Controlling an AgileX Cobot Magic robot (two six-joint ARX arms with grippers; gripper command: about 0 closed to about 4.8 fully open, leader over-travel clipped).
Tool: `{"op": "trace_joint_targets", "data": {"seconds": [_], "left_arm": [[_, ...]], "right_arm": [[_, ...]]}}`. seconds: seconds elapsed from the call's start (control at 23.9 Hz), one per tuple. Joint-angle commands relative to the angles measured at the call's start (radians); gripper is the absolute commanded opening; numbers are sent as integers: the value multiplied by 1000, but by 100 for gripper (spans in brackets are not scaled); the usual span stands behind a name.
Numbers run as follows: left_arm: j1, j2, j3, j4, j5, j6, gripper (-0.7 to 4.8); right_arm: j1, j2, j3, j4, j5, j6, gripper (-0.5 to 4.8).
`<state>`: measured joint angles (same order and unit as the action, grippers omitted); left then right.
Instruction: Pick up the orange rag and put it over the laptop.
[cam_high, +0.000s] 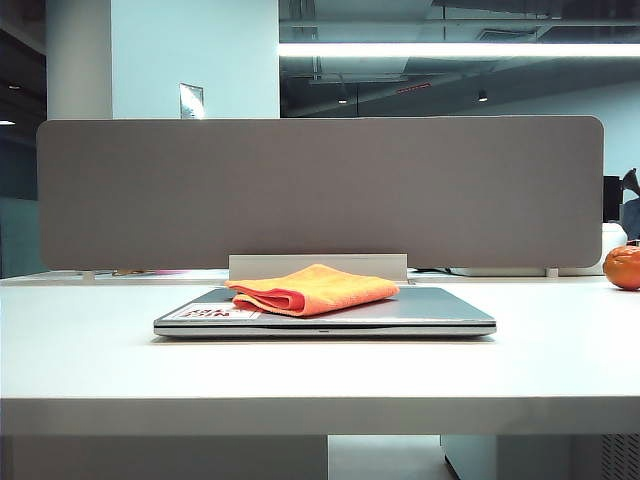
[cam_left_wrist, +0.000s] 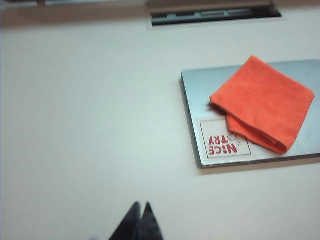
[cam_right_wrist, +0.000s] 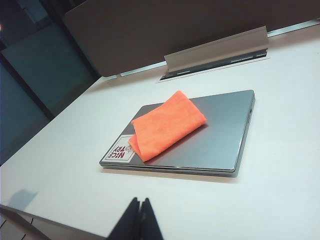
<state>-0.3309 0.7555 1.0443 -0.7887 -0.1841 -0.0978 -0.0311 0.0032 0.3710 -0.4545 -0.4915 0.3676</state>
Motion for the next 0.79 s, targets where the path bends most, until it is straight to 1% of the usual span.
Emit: {"op": "trace_joint_targets", "data": {"seconds": [0.04,0.17,0.29,0.33,0.46,0.58,0.67,0.79], "left_arm": [[-1,-87,-113,80,31,-34,-6],[-1,-185,-208,108,27,-34,-6],[-1,-241,-251,100,27,-33,-6],[-1,-255,-258,85,28,-33,-6],[-1,-293,-265,-29,27,-33,-6],[-1,-298,-265,-71,27,-28,-6],[-1,-298,-266,-59,27,-8,-6],[-1,-298,-288,27,-29,-7,-6]], "right_arm": [[0,-1,4,16,0,-2,-5],[0,-1,4,16,0,-2,-5],[0,-1,4,16,0,-2,-5],[0,-1,4,16,0,-2,-5],[0,-1,4,16,0,-2,-5],[0,-1,4,16,0,-2,-5],[0,-1,4,16,0,-2,-5],[0,-1,4,16,0,-2,-5]]}}
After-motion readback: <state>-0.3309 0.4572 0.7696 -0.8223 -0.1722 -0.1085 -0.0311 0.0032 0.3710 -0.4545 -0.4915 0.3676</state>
